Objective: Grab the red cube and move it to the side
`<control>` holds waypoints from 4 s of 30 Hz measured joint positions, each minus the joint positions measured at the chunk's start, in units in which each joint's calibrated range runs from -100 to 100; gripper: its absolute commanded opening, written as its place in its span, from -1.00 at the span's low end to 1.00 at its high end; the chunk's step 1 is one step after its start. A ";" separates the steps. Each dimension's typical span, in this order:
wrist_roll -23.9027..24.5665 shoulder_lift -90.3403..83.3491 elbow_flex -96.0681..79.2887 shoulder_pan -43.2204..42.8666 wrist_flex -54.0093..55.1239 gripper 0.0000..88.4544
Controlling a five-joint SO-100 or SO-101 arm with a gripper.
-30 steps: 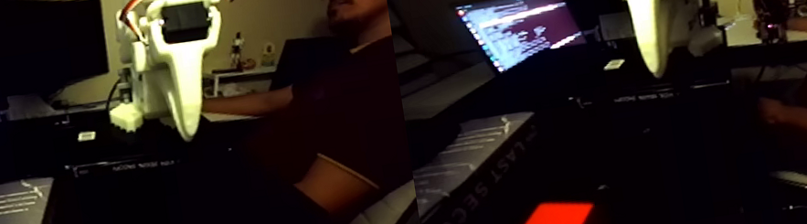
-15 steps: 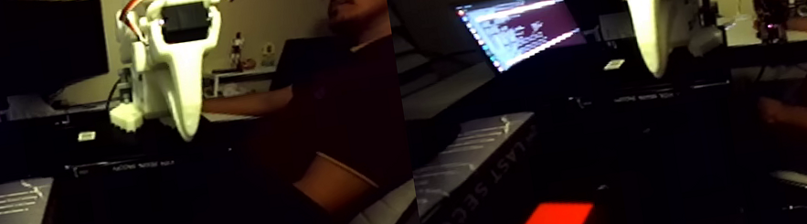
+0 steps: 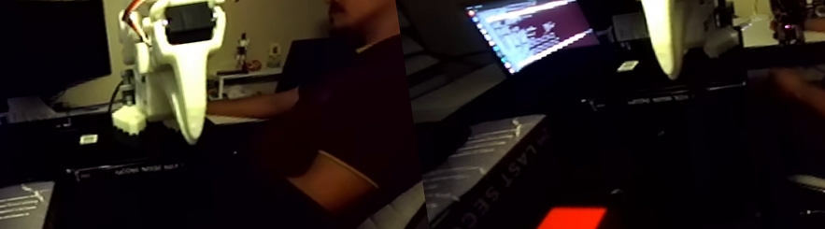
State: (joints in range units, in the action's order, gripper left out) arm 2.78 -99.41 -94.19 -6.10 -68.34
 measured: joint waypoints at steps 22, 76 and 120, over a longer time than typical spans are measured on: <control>0.00 0.00 0.00 0.00 0.00 -0.99; -47.93 78.42 59.26 -1.00 -11.02 -0.97; -43.31 112.58 82.30 7.41 -1.22 -0.32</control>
State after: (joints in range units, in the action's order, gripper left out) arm -40.53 13.17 -11.89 1.31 -69.56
